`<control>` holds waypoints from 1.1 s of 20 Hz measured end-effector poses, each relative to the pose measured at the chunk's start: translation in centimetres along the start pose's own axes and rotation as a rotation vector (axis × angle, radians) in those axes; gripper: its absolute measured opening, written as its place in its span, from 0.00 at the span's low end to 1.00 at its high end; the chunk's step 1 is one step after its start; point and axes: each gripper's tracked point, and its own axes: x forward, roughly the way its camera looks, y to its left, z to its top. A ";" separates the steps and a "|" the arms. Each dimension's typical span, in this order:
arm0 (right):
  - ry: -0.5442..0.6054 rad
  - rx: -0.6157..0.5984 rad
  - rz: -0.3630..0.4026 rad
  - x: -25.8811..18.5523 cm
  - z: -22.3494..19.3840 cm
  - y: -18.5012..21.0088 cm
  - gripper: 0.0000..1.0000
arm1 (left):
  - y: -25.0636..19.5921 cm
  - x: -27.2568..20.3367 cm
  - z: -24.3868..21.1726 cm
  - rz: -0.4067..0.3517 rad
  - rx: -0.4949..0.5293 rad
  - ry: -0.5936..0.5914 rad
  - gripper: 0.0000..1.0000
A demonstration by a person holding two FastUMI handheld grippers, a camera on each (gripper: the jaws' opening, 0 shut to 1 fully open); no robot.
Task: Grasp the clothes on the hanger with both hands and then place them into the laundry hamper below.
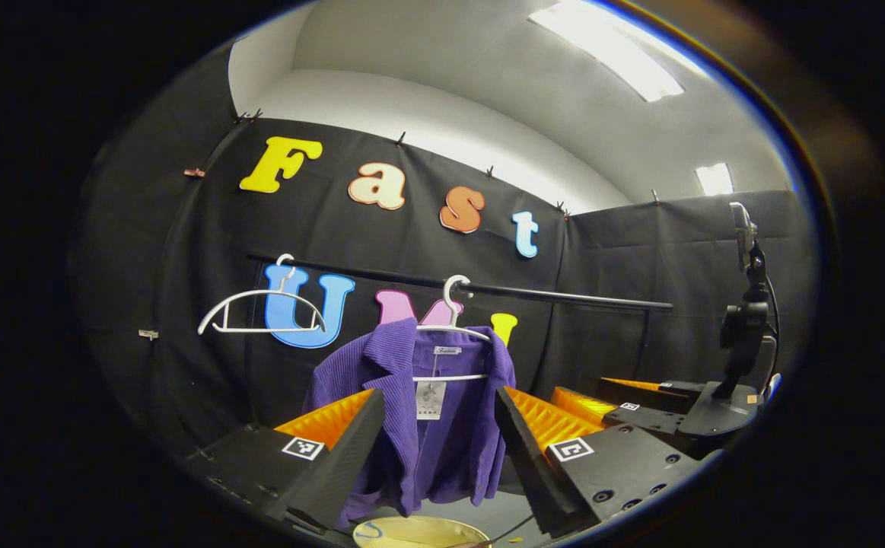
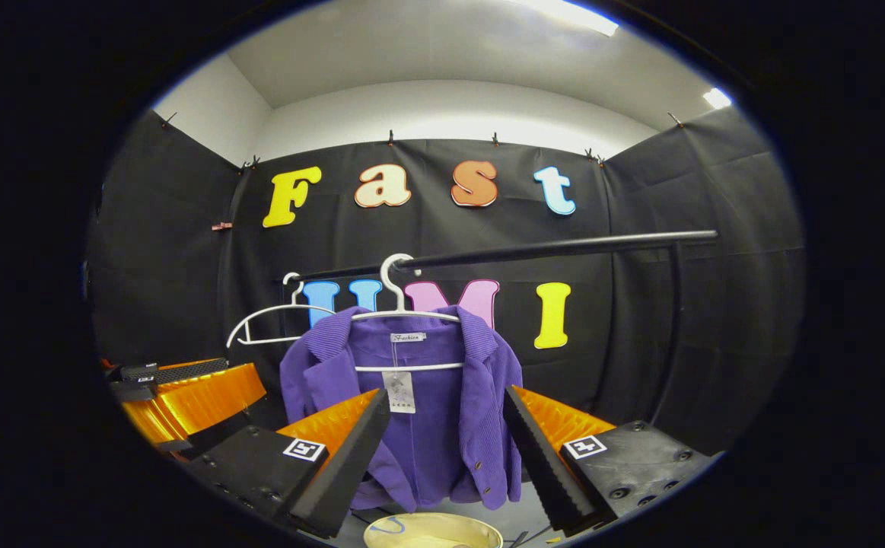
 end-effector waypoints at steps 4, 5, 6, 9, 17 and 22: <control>0.029 0.041 0.042 4.9 -2.4 -1.3 0.98 | 2.4 4.5 -2.4 0.139 0.006 -0.002 0.92; 0.039 0.038 0.050 5.9 -3.1 -1.6 0.98 | 2.8 5.5 -3.3 0.163 0.000 0.014 0.92; 0.050 0.033 0.058 6.9 -3.9 -2.0 0.98 | 3.2 6.4 -4.2 0.186 -0.003 0.032 0.92; 0.094 0.055 0.094 9.4 -5.9 -2.1 0.98 | 4.6 8.3 -6.4 0.255 0.012 0.084 0.92; 0.204 0.085 0.138 14.4 -11.2 -2.9 0.98 | 7.2 12.2 -9.7 0.370 -0.005 0.142 0.92; 0.237 0.099 0.157 17.1 -12.9 -3.6 0.98 | 7.9 14.5 -11.8 0.405 -0.004 0.188 0.92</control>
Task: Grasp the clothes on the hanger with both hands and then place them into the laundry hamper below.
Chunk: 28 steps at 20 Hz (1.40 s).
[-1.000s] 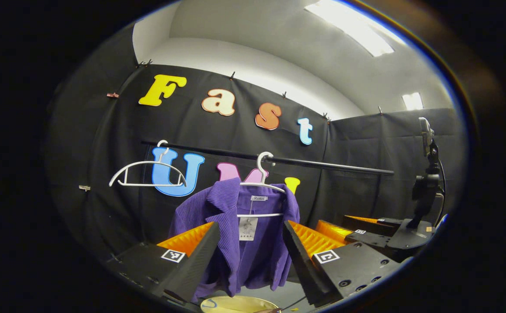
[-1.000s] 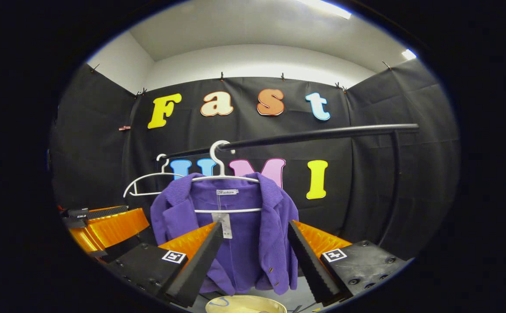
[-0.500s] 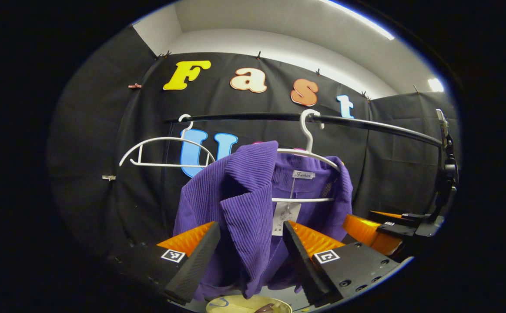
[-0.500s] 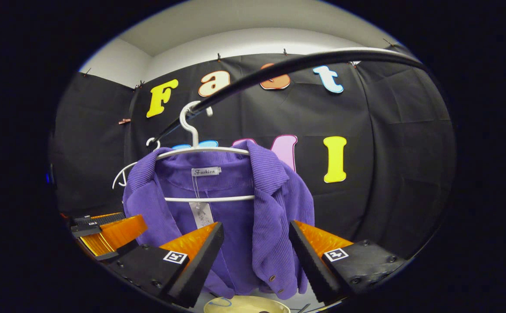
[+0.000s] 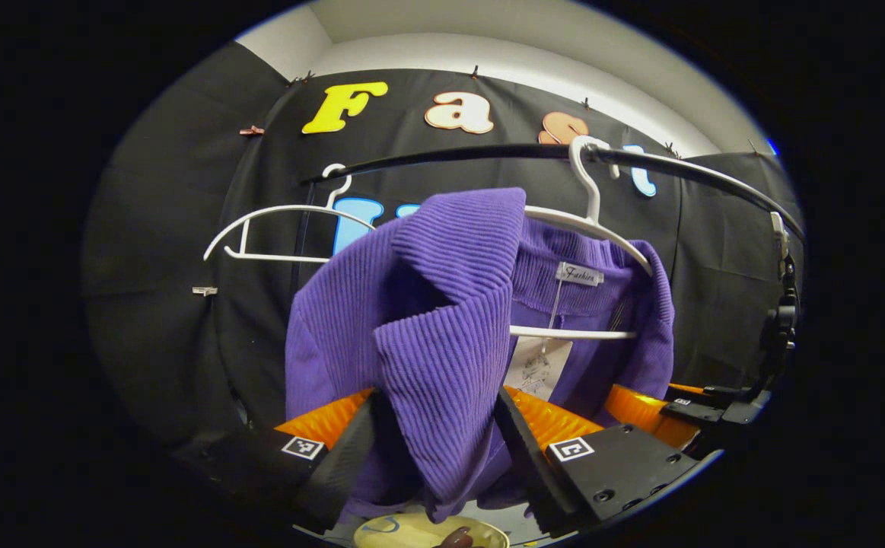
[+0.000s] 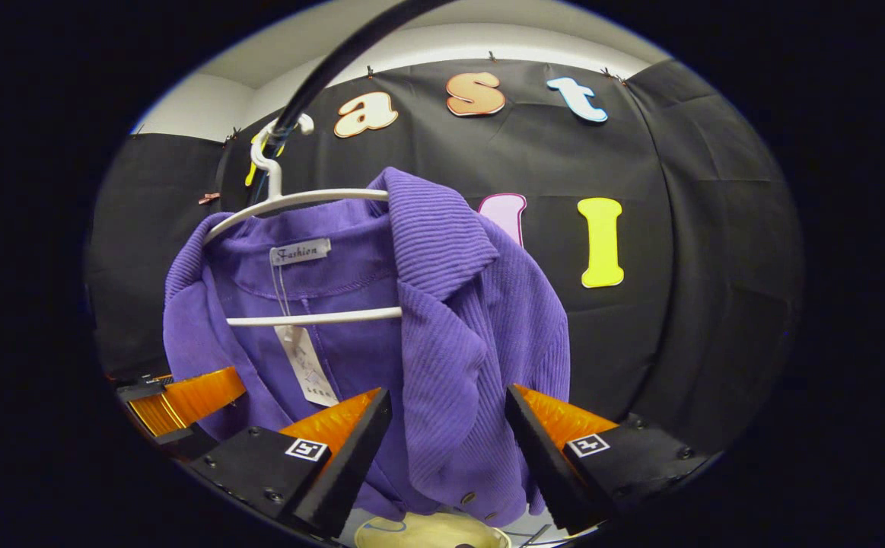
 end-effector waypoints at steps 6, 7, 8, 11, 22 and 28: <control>0.031 0.006 0.038 3.1 -0.8 -1.5 0.96 | 0.4 2.7 -0.6 0.055 0.020 0.006 0.88; 0.032 0.009 0.045 3.5 -0.6 -1.9 0.78 | 0.7 3.1 -0.4 0.067 0.014 0.003 0.85; 0.042 0.014 0.064 4.1 -0.7 -1.8 0.60 | 1.0 3.2 -0.3 0.080 0.007 -0.005 0.84; 0.053 0.006 0.107 5.1 -0.4 -2.1 0.48 | 1.8 3.5 0.1 0.109 0.020 -0.017 0.51; 0.013 0.078 0.203 4.1 2.1 -5.4 0.17 | 6.1 0.5 6.3 0.241 0.084 -0.123 0.11; -0.101 0.156 0.152 2.7 5.7 -8.1 0.17 | 6.3 -2.2 8.1 0.257 0.048 -0.168 0.10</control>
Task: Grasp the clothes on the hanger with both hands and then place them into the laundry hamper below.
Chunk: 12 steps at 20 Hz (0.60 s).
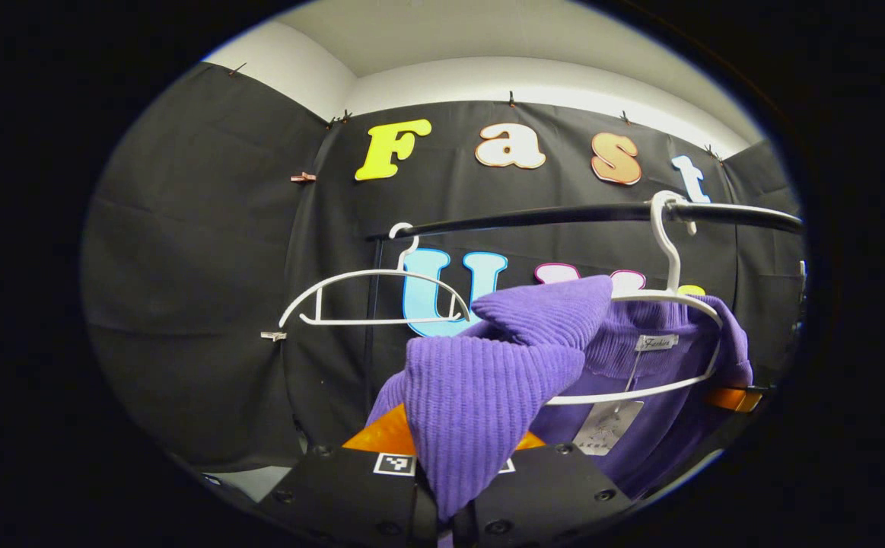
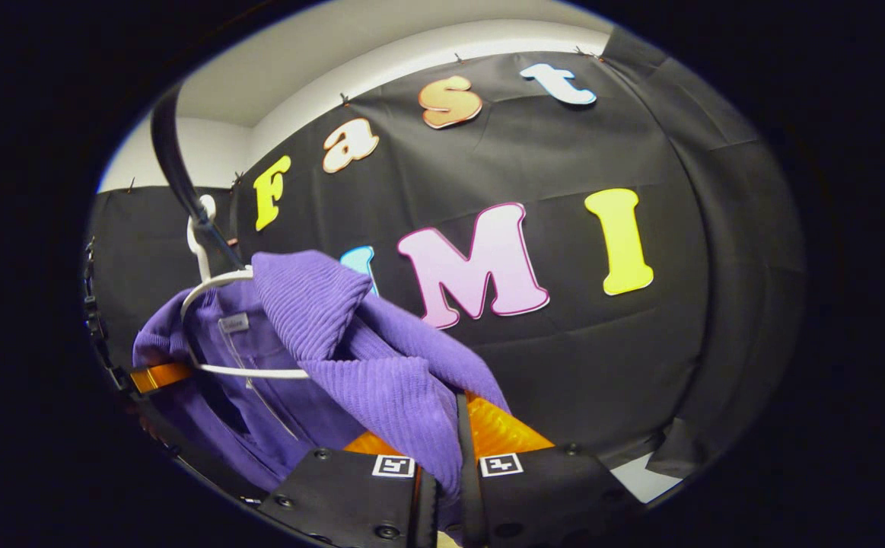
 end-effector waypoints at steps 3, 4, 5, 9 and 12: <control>-0.048 0.000 -0.035 0.0 1.3 -0.9 0.16 | 0.2 -0.4 1.7 -0.003 0.012 -0.047 0.10; -0.058 0.004 -0.048 0.1 1.7 -1.2 0.16 | 0.2 -0.7 2.7 -0.010 0.012 -0.073 0.10; -0.072 0.008 -0.060 0.1 2.3 -1.3 0.17 | 0.1 -0.8 3.6 -0.020 0.008 -0.092 0.10; -0.173 0.005 -0.093 0.6 6.0 -1.7 0.16 | 0.9 -0.5 6.2 -0.020 0.036 -0.175 0.10; -0.187 -0.011 -0.093 1.3 6.5 -1.6 0.16 | 2.4 0.9 6.5 0.000 0.066 -0.185 0.10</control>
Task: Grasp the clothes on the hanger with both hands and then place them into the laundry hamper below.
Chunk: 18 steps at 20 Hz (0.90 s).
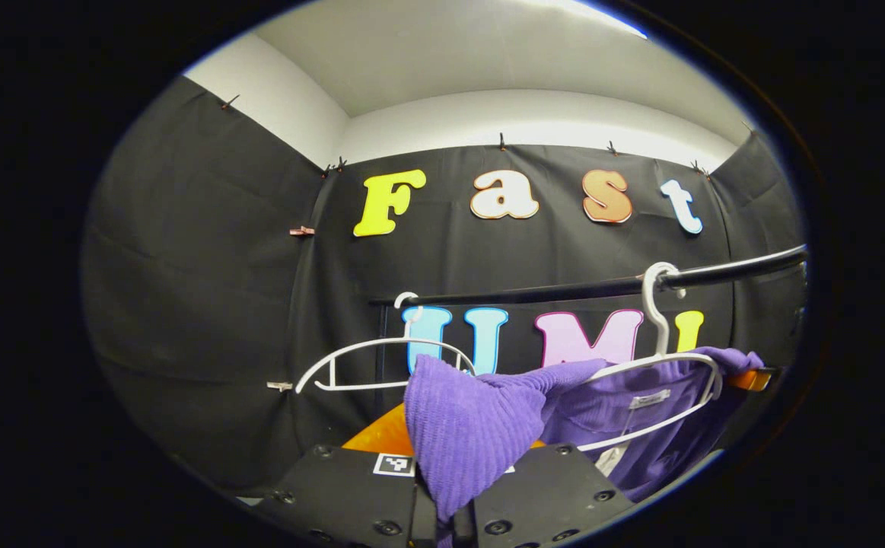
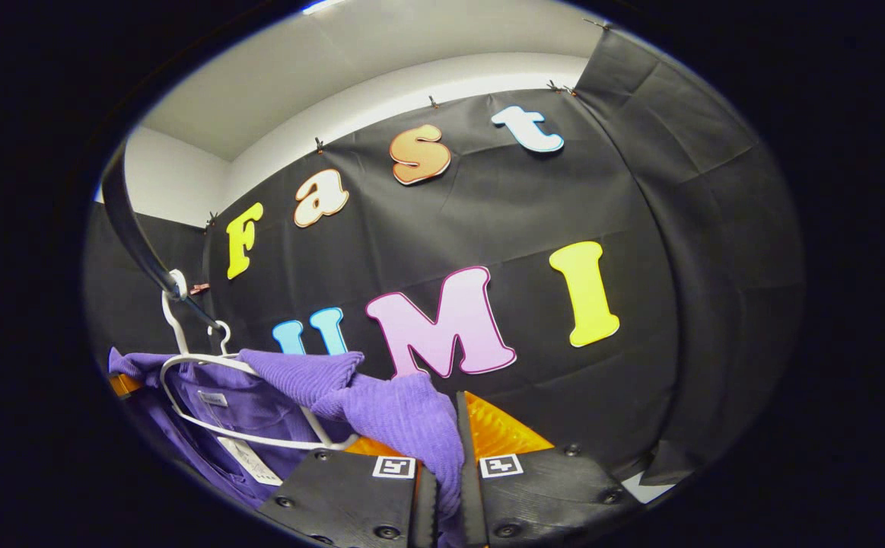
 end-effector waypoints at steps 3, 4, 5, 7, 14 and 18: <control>0.024 -0.016 0.019 0.8 -0.9 1.3 0.16 | 1.4 2.0 -0.3 0.009 0.001 -0.001 0.10; 0.033 -0.020 0.030 1.0 -1.2 1.8 0.12 | 1.8 2.9 -0.5 0.013 0.000 0.001 0.10; 0.040 -0.025 0.042 1.1 -1.3 2.3 0.12 | 2.4 3.6 -0.6 0.022 0.002 0.005 0.10; 0.044 -0.043 0.068 1.3 -1.3 3.1 0.12 | 3.5 4.9 -0.4 0.034 0.012 0.005 0.10; 0.103 -0.049 0.121 2.0 -4.2 4.9 0.16 | 6.4 6.4 -6.3 0.068 0.004 0.121 0.10; 0.099 -0.036 0.110 1.8 -4.3 4.2 0.16 | 5.9 5.1 -10.4 0.059 -0.039 0.209 0.10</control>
